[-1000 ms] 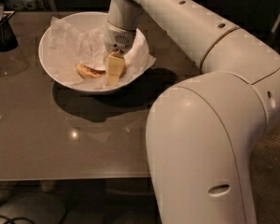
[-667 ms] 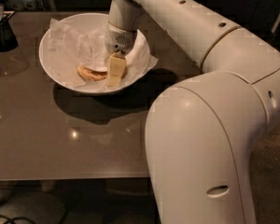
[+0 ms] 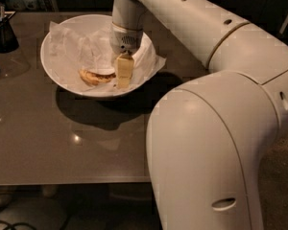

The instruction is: Pick banana from white bowl

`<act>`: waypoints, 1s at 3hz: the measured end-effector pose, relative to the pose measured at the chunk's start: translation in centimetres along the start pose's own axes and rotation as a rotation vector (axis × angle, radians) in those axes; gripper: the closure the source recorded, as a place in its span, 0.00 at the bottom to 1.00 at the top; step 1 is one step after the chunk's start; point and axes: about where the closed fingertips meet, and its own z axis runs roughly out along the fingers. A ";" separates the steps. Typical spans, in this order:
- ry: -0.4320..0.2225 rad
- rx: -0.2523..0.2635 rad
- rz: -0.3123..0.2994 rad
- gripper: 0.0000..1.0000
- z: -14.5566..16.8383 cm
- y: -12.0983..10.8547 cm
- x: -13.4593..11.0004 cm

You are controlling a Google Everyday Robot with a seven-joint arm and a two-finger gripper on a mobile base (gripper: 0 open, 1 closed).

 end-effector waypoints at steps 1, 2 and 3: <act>0.031 0.022 -0.014 0.23 -0.8 -0.5 0.5; 0.061 0.056 -0.026 0.23 -2.0 -1.4 0.8; 0.093 0.094 -0.047 0.24 -3.4 -2.4 0.8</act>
Offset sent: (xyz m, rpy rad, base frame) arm 0.0070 -0.0338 0.0362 -0.1333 -0.0337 0.0464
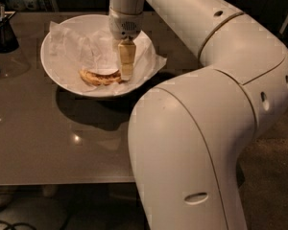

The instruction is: Pick banana from white bowl

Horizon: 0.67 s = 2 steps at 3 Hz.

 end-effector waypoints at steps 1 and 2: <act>0.019 0.023 -0.028 0.26 -0.7 -0.8 -0.4; 0.039 0.034 -0.057 0.27 -0.9 -1.3 -0.8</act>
Offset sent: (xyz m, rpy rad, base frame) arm -0.0133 -0.0078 0.0211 -0.1241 0.0380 0.0962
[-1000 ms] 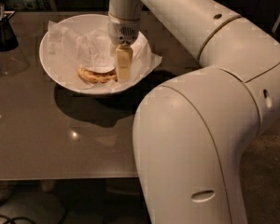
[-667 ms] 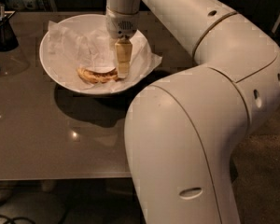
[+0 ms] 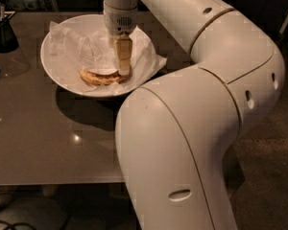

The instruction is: Pick banana from white bowl

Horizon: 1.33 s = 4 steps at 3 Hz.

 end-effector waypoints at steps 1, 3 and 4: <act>0.009 -0.006 -0.026 0.28 0.3 0.1 -0.5; 0.001 -0.035 -0.053 0.31 1.3 1.2 -1.3; 0.005 -0.045 -0.061 0.31 1.7 1.3 -1.3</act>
Offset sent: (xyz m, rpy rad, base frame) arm -0.0469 -0.0063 -0.0070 -0.0792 0.1234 0.0835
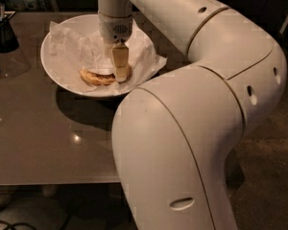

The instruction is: Pick banana from white bowl

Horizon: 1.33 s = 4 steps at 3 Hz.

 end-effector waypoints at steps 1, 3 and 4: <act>-0.003 -0.009 0.000 0.36 0.5 -0.2 0.1; -0.006 -0.025 0.003 0.38 1.3 -0.5 0.3; -0.010 -0.037 0.006 0.39 2.0 -0.6 0.3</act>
Offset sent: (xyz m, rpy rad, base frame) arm -0.0147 -0.0177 -0.0072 -0.0641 0.1089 0.0091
